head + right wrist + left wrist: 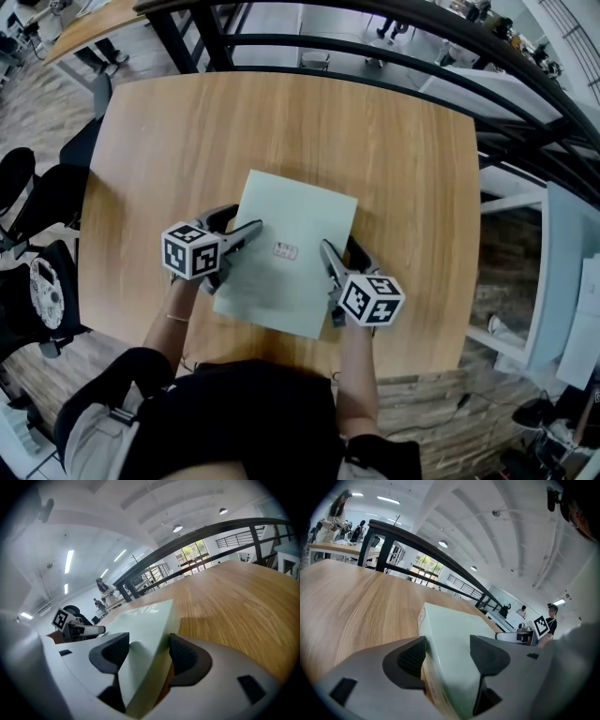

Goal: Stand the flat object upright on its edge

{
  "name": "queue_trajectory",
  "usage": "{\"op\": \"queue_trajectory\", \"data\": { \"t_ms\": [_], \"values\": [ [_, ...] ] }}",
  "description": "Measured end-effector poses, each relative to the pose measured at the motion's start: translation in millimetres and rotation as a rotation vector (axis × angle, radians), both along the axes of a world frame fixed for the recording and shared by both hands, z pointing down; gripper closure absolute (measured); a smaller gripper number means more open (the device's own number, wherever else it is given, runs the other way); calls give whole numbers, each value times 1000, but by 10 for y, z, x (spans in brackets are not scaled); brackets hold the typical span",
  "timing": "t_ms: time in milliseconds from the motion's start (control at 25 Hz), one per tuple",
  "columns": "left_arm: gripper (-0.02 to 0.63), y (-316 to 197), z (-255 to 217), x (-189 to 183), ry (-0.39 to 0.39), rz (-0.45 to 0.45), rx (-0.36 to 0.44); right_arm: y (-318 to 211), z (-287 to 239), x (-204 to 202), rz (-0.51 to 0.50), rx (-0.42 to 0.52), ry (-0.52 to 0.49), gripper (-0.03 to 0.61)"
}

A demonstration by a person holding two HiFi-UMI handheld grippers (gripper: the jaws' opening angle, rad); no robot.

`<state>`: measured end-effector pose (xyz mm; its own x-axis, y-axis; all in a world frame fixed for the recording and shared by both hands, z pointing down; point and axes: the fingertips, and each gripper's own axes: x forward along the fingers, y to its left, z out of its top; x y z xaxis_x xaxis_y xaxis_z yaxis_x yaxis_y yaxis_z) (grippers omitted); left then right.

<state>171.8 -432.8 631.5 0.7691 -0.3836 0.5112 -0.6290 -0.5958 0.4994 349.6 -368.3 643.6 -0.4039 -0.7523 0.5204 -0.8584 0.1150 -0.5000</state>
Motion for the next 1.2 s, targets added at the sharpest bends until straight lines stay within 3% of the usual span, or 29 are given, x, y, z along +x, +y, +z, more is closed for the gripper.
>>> {"op": "queue_trajectory", "data": {
  "t_ms": [440, 1200],
  "values": [
    [331, -2, -278, 18, 14, -10, 72, 8, -298, 103, 40, 57, -14, 347],
    [350, 278, -1053, -100, 26, -31, 243, 231, -1055, 84, -1, 215, -21, 391]
  ]
}}
